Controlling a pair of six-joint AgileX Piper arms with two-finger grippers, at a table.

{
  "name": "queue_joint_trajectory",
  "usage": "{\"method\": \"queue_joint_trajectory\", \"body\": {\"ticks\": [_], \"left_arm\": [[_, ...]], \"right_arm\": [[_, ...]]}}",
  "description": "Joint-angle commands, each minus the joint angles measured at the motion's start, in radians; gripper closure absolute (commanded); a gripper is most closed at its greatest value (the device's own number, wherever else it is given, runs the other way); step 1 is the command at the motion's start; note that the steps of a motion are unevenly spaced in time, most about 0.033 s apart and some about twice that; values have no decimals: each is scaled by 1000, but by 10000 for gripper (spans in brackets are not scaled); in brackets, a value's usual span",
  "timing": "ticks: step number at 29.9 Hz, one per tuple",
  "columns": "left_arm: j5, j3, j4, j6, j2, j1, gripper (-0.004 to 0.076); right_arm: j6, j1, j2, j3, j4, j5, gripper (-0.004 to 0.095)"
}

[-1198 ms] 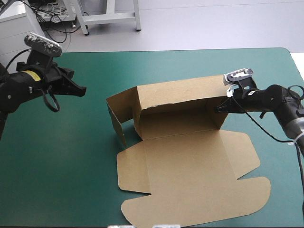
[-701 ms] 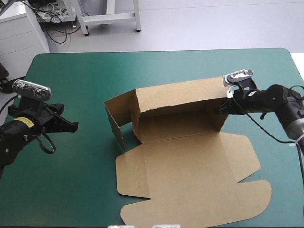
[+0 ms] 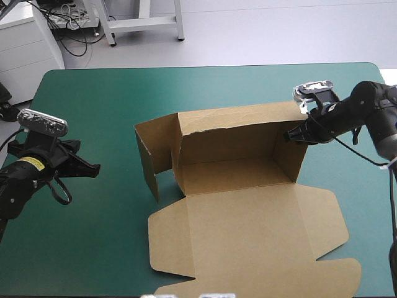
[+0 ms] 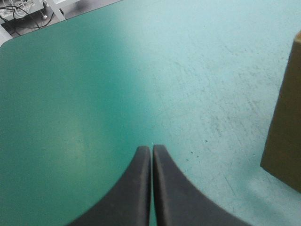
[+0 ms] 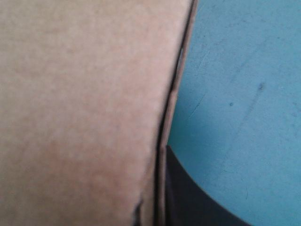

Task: Fold the box

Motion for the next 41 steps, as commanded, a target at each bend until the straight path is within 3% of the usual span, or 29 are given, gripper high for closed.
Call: {"method": "queue_joint_trajectory", "body": {"ticks": [1,11,20,23,27,30,32,37,41], "left_arm": [[-76,-27,-4,-10,-10,1,730],[-78,-27,-14,-21,-8,1,730],[-73,-27,-42,-41,-8,1,730],[-73,-27,-56,-41,-8,1,730],[-73,-27,-63,-41,-8,1,730],[-72,-27,-63,-41,-8,1,730],[-72,-27,-63,-41,-8,1,730],[-72,-27,-63,-41,-8,1,730],[-74,-27,-63,-41,-8,1,730]], "right_arm": [[8,-2,15,-32,29,49,929],[28,19,126,-38,10,-109,927],[45,30,233,-156,10,-114,898],[45,30,240,-196,12,-106,738],[37,30,240,-230,17,-98,320],[39,30,240,-256,42,-96,99],[42,30,240,-281,47,-76,57],[48,28,240,-382,22,54,75],[76,28,203,-402,-3,52,76]]}}
